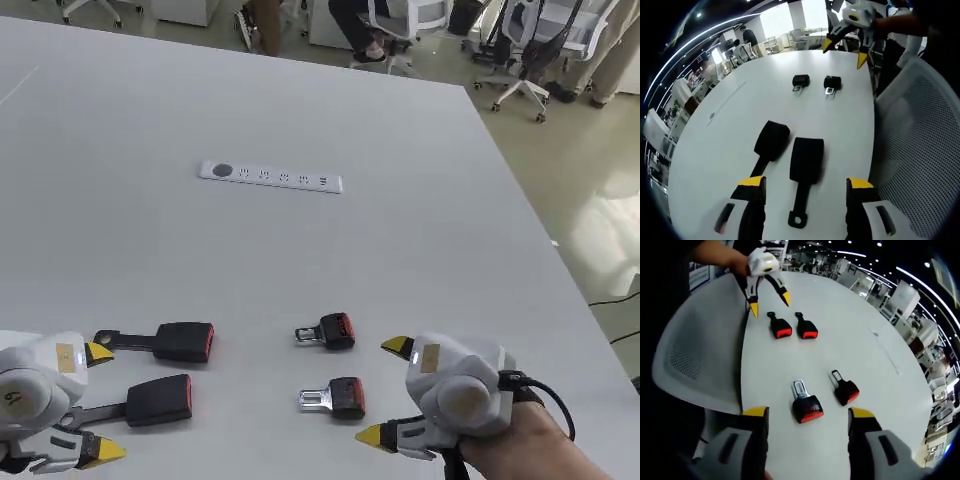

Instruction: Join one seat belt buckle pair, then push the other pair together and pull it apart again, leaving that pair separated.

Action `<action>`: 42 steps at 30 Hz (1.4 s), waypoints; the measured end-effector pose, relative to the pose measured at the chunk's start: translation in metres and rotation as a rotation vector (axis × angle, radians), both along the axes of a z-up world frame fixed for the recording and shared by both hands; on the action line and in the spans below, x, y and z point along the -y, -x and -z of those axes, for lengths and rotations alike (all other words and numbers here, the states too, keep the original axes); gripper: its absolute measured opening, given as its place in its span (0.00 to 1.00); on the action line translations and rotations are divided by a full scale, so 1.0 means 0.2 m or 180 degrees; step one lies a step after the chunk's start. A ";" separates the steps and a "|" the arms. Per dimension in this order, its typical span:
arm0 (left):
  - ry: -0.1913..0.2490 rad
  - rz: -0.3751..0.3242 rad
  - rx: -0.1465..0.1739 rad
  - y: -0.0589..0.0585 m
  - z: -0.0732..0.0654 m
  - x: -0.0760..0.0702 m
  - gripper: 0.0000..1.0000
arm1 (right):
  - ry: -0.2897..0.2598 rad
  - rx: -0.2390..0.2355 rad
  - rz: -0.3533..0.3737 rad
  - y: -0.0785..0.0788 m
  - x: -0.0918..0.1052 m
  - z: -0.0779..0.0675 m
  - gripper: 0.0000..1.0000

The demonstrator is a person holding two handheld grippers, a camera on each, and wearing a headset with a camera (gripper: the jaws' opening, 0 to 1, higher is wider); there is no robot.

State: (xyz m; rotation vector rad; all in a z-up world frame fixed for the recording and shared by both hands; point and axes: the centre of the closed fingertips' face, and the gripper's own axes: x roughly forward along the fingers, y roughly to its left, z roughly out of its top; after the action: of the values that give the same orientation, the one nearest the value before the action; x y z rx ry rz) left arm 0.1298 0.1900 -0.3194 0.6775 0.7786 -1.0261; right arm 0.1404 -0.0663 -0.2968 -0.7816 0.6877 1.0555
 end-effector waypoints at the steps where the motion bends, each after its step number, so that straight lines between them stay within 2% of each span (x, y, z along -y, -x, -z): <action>1: 0.0019 0.0012 -0.0033 0.00 0.01 0.01 0.64 | 0.0011 -0.0011 -0.0034 0.00 -0.01 0.01 0.63; 8: -0.0126 0.0122 -0.0136 -0.03 0.09 0.03 0.57 | 0.0084 -0.0131 -0.0180 -0.02 -0.04 0.10 0.57; 12: -0.0113 0.0140 -0.0213 -0.07 0.14 0.06 0.54 | 0.0162 -0.0199 -0.0312 -0.03 -0.04 0.17 0.54; 17: -0.0157 0.0221 -0.0251 -0.06 0.13 0.09 0.50 | 0.0176 -0.0259 -0.0376 -0.06 -0.07 0.20 0.50; 19: -0.0167 0.0310 -0.0320 -0.04 0.14 0.10 0.47 | 0.0184 -0.0341 -0.0431 -0.06 -0.08 0.23 0.47; 23: -0.0194 0.0402 -0.0371 -0.03 0.16 0.12 0.45 | 0.0260 -0.0403 -0.0532 -0.07 -0.09 0.27 0.46; 28: -0.0246 0.0434 -0.0369 -0.05 0.18 0.12 0.42 | 0.0307 -0.0412 -0.0573 -0.10 -0.09 0.29 0.45; 31: -0.0254 0.0480 -0.0379 -0.04 0.18 0.12 0.36 | 0.0298 -0.0496 -0.0550 -0.11 -0.08 0.32 0.45; 38: -0.0340 0.0694 -0.0389 -0.04 0.17 0.14 0.34 | 0.0348 -0.0650 -0.0615 -0.08 -0.06 0.37 0.38; 42: -0.0366 0.0760 -0.0397 -0.04 0.18 0.14 0.34 | 0.0353 -0.0654 -0.0598 -0.08 -0.06 0.38 0.37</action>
State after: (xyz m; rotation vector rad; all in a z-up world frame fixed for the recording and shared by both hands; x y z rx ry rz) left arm 0.1387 0.1622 -0.3553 0.8253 0.8851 -1.2566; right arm 0.1573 -0.0544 -0.3727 -0.8529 0.8658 1.2891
